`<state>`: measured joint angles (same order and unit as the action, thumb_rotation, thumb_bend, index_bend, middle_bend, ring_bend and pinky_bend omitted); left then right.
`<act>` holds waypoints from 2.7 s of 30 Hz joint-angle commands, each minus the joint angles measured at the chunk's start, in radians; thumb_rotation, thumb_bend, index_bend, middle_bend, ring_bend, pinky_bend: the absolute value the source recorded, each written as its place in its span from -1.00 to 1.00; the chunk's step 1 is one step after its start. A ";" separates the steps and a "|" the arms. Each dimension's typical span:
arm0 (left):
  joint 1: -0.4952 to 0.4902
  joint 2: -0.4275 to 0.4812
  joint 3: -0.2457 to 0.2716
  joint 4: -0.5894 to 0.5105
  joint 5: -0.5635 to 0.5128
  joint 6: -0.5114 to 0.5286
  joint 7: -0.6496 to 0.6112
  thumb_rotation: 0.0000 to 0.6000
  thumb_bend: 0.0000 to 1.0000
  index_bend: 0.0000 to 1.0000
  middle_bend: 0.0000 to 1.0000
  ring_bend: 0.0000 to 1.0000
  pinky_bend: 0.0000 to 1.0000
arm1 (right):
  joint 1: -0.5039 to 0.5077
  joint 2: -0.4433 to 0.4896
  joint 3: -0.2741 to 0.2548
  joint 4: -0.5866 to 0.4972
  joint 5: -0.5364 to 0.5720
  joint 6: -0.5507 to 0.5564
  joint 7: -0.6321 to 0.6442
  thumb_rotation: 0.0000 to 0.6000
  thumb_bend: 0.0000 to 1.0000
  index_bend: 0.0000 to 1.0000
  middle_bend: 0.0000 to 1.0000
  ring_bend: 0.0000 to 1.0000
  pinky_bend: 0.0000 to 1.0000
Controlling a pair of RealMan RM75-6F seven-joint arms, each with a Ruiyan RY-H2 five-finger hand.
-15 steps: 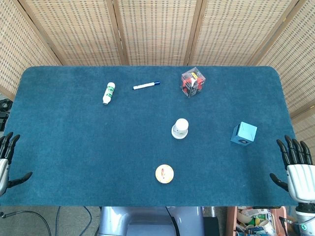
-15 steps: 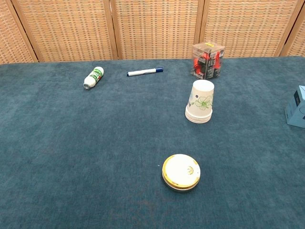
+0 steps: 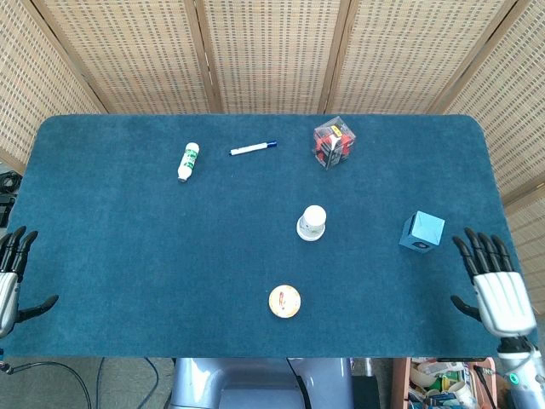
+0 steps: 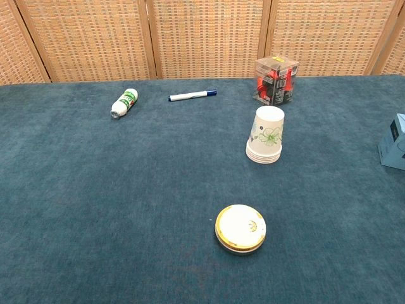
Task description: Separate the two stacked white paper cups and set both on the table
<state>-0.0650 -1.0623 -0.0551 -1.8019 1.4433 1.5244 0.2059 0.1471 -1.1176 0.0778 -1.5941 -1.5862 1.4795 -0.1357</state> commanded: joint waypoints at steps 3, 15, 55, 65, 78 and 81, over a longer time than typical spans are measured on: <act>-0.015 -0.019 -0.016 0.015 -0.024 -0.017 0.017 1.00 -0.87 -1.00 -1.00 -1.00 -1.00 | 0.187 0.065 0.101 -0.108 0.058 -0.227 -0.015 1.00 -1.00 -0.96 -0.79 -1.00 -0.86; -0.042 -0.070 -0.047 0.083 -0.085 -0.051 0.023 1.00 -0.87 -1.00 -1.00 -1.00 -1.00 | 0.582 -0.115 0.229 -0.027 0.535 -0.659 -0.294 1.00 -0.95 -0.78 -0.64 -0.92 -0.67; -0.082 -0.068 -0.057 0.108 -0.147 -0.125 -0.002 1.00 -0.87 -1.00 -1.00 -1.00 -1.00 | 0.777 -0.386 0.188 0.192 0.748 -0.636 -0.252 1.00 -0.19 0.06 0.15 -0.09 0.29; -0.180 -0.125 -0.134 0.282 0.005 -0.074 -0.112 1.00 -0.87 -1.00 -1.00 -1.00 -1.00 | 0.689 -0.235 0.274 -0.007 0.641 -0.659 0.062 1.00 -0.09 0.06 0.15 -0.09 0.29; -0.407 -0.337 -0.182 0.578 0.206 -0.060 -0.225 1.00 -0.87 -0.71 -1.00 -1.00 -1.00 | 0.699 -0.259 0.374 0.013 0.831 -0.811 0.381 1.00 -0.06 0.07 0.16 -0.09 0.29; -0.446 -0.390 -0.190 0.608 0.213 -0.066 -0.213 1.00 -0.87 -0.60 -1.00 -1.00 -1.00 | 0.719 -0.285 0.382 0.031 0.880 -0.823 0.400 1.00 -0.06 0.07 0.16 -0.09 0.29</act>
<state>-0.4832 -1.4192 -0.2362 -1.2163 1.6466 1.4653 -0.0155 0.8511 -1.3837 0.4490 -1.5779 -0.7333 0.6700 0.2490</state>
